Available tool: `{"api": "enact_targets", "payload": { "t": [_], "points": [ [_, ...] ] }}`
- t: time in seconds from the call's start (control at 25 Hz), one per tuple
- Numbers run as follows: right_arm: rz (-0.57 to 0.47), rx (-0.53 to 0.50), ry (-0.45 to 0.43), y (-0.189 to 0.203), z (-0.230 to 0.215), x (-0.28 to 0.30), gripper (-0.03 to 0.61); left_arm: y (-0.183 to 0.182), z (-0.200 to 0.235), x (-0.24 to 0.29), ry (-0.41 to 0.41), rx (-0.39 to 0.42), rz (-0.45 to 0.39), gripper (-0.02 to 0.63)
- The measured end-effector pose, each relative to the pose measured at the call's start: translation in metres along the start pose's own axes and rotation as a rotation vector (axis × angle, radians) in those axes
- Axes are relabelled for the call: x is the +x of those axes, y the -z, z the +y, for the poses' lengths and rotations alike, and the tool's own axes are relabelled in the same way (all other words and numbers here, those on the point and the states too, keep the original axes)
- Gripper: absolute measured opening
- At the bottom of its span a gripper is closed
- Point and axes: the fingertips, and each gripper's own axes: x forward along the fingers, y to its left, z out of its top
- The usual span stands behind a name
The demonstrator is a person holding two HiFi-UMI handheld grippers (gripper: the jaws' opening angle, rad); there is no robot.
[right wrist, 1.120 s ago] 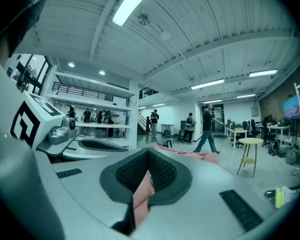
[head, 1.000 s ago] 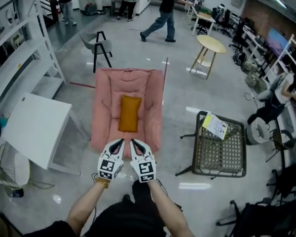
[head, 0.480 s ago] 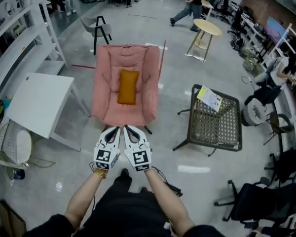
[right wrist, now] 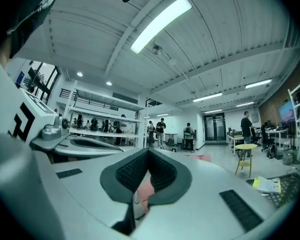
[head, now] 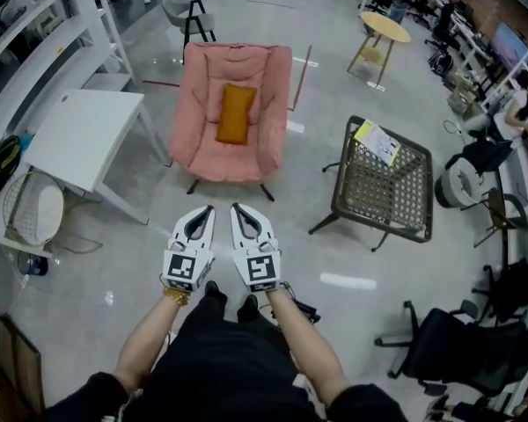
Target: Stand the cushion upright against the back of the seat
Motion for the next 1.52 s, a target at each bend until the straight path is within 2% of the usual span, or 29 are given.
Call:
{"api": "enact_targets", "payload": {
  "t": [0.16, 0.36, 0.6, 0.68, 0.8, 1.08, 1.24, 1.36, 1.52],
  "points": [
    [0.013, -0.018, 0.012, -0.001, 0.013, -0.023, 0.015, -0.009, -0.008, -0.022, -0.012, -0.014, -0.016, 0.015],
    [0.028, -0.027, 0.047, 0.002, 0.044, -0.033, 0.015, 0.003, -0.001, -0.047, 0.013, -0.018, -0.054, 0.014],
    [0.031, -0.045, 0.033, -0.016, 0.091, -0.027, 0.015, 0.014, 0.016, -0.078, -0.009, -0.039, -0.031, 0.014],
    [0.038, -0.050, 0.023, -0.011, 0.100, -0.025, 0.015, 0.016, 0.019, -0.081, -0.013, -0.039, -0.016, 0.014],
    [0.043, -0.070, 0.018, -0.013, 0.110, -0.021, 0.015, 0.016, 0.027, -0.087, -0.024, -0.041, 0.007, 0.014],
    [0.037, -0.070, 0.021, -0.018, 0.112, -0.022, 0.015, 0.014, 0.024, -0.084, -0.006, -0.032, -0.003, 0.014],
    [0.044, -0.071, 0.034, -0.019, 0.113, -0.025, 0.015, 0.015, 0.020, -0.088, 0.006, -0.028, 0.044, 0.014],
    [0.041, -0.080, 0.038, -0.022, 0.115, -0.024, 0.015, 0.011, 0.019, -0.088, 0.017, -0.024, 0.023, 0.014],
    [0.023, -0.086, 0.036, -0.028, 0.114, -0.020, 0.015, 0.009, 0.024, -0.083, 0.029, -0.024, -0.100, 0.014]
  ]
}}
